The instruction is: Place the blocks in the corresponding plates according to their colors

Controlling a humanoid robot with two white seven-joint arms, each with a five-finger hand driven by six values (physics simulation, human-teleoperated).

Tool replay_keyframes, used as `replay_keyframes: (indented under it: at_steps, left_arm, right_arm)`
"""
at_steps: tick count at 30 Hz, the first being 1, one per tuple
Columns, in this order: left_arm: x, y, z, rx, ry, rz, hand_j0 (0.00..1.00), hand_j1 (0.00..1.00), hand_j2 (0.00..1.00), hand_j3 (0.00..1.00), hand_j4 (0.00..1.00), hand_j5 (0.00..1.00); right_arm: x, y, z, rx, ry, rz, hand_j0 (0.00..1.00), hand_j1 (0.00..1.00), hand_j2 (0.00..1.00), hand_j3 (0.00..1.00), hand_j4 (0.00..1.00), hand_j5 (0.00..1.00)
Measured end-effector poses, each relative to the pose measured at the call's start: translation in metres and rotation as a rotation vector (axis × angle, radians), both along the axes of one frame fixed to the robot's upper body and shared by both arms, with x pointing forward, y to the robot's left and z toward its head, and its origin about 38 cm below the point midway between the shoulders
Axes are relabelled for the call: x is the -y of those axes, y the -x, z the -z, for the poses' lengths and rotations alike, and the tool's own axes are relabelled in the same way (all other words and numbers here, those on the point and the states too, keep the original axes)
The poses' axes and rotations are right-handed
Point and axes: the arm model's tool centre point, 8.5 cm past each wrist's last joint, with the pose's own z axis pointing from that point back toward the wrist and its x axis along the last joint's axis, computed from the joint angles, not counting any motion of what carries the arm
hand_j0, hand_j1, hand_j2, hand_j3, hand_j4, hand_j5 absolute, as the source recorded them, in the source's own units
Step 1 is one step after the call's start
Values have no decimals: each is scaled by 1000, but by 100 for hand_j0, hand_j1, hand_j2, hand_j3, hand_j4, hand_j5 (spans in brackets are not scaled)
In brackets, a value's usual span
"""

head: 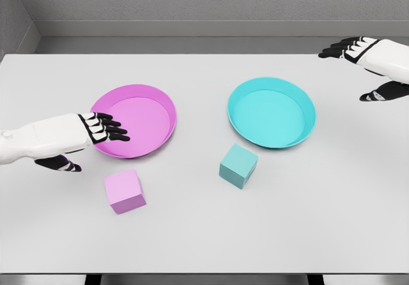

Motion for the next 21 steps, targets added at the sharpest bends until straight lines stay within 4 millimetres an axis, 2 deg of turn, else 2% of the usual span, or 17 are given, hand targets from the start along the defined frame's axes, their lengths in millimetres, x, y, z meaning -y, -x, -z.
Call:
replay_keyframes:
  at_steps: [8,12,14,18,21]
  left_arm:
    - [5,6,15,-59,-47,27,100,100,100,100,100,100]
    - [11,6,18,-71,-49,42,100,100,100,100,100,100]
    - [19,6,23,-88,-49,59,100,100,100,100,100,100]
    - [30,8,32,-113,-44,83,100,100,100,100,100,100]
    - [35,9,36,-126,-45,94,100,100,100,100,100,100]
  right_arm:
    - [0,-1,-4,10,1,-1,100,100,100,100,100,100]
    - [-4,2,4,-2,15,-9,100,100,100,100,100,100]
    - [-17,6,10,-10,36,-45,100,100,100,100,100,100]
    - [-59,17,23,-17,107,-170,100,100,100,100,100,100]
    - [-80,24,35,-37,127,-233,100,100,100,100,100,100]
